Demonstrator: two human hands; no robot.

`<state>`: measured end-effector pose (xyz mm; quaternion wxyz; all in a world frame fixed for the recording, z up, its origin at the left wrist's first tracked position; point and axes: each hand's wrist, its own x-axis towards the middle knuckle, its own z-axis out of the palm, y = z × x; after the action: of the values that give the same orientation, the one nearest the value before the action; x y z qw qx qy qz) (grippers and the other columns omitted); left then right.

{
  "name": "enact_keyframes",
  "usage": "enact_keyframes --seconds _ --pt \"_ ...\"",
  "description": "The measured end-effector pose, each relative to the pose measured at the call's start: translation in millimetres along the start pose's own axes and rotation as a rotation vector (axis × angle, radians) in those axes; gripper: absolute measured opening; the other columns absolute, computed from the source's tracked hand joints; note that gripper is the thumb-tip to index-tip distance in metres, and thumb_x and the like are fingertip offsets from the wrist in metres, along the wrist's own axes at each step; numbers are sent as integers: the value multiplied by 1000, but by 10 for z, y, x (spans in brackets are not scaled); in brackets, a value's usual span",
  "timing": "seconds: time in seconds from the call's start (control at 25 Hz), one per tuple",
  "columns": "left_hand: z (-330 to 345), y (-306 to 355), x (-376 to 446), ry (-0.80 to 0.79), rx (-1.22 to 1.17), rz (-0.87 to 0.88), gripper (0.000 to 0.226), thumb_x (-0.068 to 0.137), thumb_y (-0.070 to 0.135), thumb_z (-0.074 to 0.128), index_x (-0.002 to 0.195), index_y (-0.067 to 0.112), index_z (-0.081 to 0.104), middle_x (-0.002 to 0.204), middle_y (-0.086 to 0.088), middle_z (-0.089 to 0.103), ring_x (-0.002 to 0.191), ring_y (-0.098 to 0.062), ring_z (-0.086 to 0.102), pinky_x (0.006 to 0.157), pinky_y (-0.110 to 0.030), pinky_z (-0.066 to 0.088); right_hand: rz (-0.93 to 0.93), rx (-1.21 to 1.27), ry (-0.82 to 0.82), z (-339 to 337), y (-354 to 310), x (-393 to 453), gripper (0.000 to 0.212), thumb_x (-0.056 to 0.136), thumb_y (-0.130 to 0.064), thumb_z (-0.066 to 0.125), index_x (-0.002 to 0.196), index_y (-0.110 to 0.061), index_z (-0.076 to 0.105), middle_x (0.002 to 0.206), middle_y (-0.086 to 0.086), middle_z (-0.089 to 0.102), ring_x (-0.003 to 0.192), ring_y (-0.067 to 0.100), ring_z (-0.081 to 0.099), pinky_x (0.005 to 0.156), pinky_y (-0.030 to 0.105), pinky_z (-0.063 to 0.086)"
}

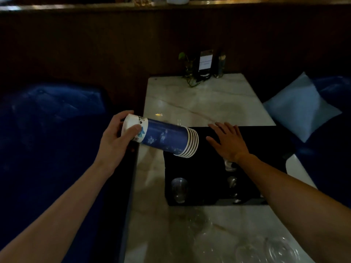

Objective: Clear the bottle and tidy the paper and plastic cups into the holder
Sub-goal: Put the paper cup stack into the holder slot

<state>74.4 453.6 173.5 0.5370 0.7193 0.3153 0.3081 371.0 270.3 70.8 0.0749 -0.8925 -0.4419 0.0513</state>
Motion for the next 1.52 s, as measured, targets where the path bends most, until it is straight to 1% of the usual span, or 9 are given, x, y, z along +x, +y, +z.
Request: enact_keyframes --seconds 0.16,0.24,0.44,0.56,0.8,1.04,1.2,1.28,1.52 --pt "93 147 261 -61 173 91 39 92 30 61 127 41 47 111 21 55 88 9 60 66 -24 57 -17 -37 41 41 13 1 68 86 -70 8 148 -43 13 157 -2 28 147 28 15 121 51 2" --pt "152 210 380 -88 254 130 41 91 32 63 128 40 47 110 25 53 94 6 59 70 -22 53 -24 -37 44 52 12 1 66 86 -69 10 148 -45 11 157 -2 27 147 28 15 122 51 2" --pt "294 301 582 -155 457 247 49 89 32 66 134 31 47 128 3 54 111 -12 54 88 -28 48 -35 -47 88 67 14 -7 61 89 -66 14 148 -48 11 155 -2 30 145 29 18 122 53 5" --pt "403 364 683 -189 538 282 51 89 33 65 136 33 45 132 -1 51 116 -16 51 89 -30 46 -31 -49 108 89 17 -14 61 89 -65 15 147 -48 13 154 -3 33 144 28 21 121 52 5" --pt "445 538 910 -298 704 284 49 88 44 62 133 42 43 128 0 51 113 -21 52 92 -49 51 -43 -43 147 92 18 -15 59 90 -63 18 147 -47 18 150 -3 38 142 28 25 121 53 9" --pt "656 365 851 -422 864 331 56 82 54 59 133 48 37 120 9 49 105 -19 56 82 -37 46 -39 -55 171 74 -5 -24 60 89 -62 19 146 -45 22 147 -3 41 139 28 30 121 52 12" --pt "816 120 816 -536 959 321 60 80 50 64 135 47 40 128 8 45 109 -20 56 88 -44 50 -41 -58 163 65 -8 -20 60 89 -62 19 147 -45 22 147 -2 41 139 28 30 121 52 12" --pt "897 31 809 -589 1000 314 62 79 48 67 135 45 42 127 6 44 109 -22 56 89 -42 50 -37 -49 172 61 -10 -23 60 89 -61 20 146 -45 23 146 -2 42 139 28 31 121 52 12" --pt "1148 -122 787 -754 1211 327 59 78 44 71 132 38 47 126 -1 50 111 -24 55 90 -46 51 -35 -62 177 65 -20 -15 59 89 -60 22 146 -43 26 144 -2 43 138 28 32 121 51 14"
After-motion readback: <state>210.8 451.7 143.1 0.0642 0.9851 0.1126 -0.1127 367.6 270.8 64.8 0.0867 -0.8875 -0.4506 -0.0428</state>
